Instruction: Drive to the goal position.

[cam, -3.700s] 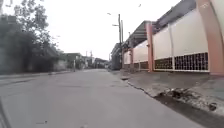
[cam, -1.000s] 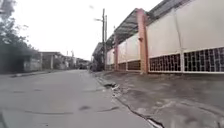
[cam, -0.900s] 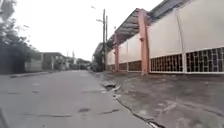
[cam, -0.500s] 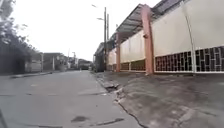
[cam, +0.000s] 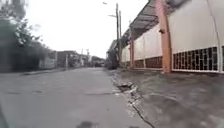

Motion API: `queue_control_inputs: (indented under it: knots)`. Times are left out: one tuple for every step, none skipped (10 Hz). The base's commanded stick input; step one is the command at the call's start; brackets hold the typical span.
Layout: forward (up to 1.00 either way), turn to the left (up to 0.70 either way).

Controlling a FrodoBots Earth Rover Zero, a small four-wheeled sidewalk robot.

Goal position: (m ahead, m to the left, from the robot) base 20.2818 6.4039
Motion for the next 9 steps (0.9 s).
queue_control_inputs:
  knots:
    - [0.70, 0.00]
    - [0.70, 0.00]
    - [0.70, 0.00]
    - [0.70, 0.00]
    - [0.70, 0.00]
    - [0.70, 0.00]
    - [0.70, 0.00]
    - [0.70, 0.00]
    - [0.70, 0.00]
